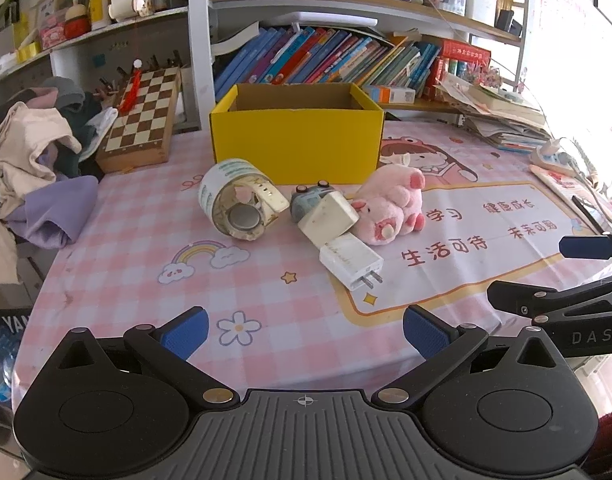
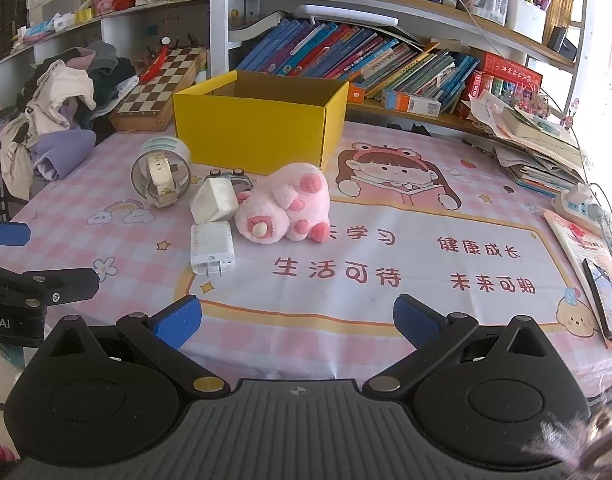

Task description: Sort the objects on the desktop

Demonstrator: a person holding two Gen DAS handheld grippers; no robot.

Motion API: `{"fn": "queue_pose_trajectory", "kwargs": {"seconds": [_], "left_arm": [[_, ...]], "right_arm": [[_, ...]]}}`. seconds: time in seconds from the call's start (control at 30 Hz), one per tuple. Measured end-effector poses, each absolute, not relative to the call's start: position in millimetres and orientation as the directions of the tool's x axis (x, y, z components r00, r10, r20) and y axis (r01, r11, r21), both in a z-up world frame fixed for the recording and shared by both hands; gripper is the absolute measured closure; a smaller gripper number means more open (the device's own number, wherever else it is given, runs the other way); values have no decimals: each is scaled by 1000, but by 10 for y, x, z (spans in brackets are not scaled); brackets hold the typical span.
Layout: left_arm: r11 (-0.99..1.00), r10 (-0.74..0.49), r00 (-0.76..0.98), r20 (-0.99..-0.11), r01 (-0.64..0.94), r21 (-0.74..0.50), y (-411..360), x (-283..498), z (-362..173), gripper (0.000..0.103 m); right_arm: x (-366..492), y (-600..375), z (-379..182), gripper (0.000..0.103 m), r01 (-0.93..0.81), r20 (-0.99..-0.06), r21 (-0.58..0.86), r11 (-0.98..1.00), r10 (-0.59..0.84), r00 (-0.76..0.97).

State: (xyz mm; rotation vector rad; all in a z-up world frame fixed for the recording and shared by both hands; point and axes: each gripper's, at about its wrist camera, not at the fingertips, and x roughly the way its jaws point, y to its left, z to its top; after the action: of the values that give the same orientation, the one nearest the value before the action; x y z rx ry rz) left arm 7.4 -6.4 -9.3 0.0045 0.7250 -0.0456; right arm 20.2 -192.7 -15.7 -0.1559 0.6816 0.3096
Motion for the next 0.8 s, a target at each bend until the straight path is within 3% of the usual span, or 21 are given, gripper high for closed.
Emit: {"fn": "queue_pose_trajectory", "kwargs": {"seconds": [0.8], "left_arm": [[999,-47,751,-658,45,-19,-25,81,-96,0]], "right_arm": [[221,-1867,-145,0,-347,-642,-49,936,237,729]]}}
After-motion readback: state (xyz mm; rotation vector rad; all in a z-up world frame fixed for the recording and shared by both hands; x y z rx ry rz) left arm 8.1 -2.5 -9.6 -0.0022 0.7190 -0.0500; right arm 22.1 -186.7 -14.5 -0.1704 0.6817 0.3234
